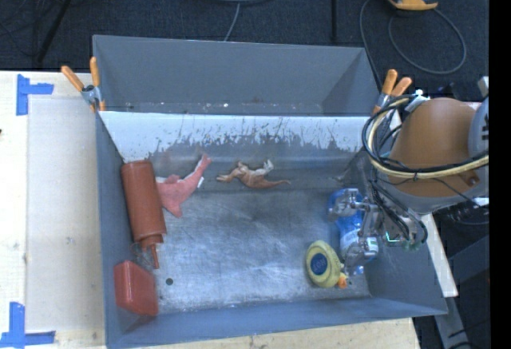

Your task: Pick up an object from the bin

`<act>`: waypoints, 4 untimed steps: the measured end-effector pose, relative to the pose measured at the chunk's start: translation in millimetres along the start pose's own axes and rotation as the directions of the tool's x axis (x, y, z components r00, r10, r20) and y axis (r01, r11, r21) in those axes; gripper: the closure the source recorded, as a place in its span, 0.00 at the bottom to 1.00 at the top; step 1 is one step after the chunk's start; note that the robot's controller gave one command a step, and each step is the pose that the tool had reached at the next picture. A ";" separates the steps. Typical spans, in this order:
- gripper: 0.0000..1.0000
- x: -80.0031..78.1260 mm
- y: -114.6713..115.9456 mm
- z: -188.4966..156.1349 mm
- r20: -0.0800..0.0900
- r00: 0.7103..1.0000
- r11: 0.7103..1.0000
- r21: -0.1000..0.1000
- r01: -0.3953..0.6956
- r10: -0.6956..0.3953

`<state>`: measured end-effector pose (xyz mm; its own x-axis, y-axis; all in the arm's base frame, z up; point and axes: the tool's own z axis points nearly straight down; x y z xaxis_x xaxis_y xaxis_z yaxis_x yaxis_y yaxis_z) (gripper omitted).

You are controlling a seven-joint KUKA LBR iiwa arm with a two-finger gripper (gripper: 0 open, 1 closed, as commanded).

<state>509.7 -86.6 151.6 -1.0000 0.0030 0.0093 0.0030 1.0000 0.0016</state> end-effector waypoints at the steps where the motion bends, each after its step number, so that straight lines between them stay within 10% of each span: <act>1: 0.00 -1.8 0.3 -4.1 0.007 1.000 1.000 0.001 0.003 -0.003; 3: 0.00 25.2 -11.5 80.5 0.013 1.000 1.000 0.001 0.024 -0.024; 4: 0.00 20.2 -13.4 51.7 0.009 0.999 0.999 0.001 -0.035 0.035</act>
Offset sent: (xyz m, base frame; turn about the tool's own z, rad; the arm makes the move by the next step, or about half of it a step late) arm -0.0335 -0.0141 -0.0816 -0.0631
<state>489.0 -99.8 100.0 -0.9993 0.0381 0.0002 0.0381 0.9993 0.0007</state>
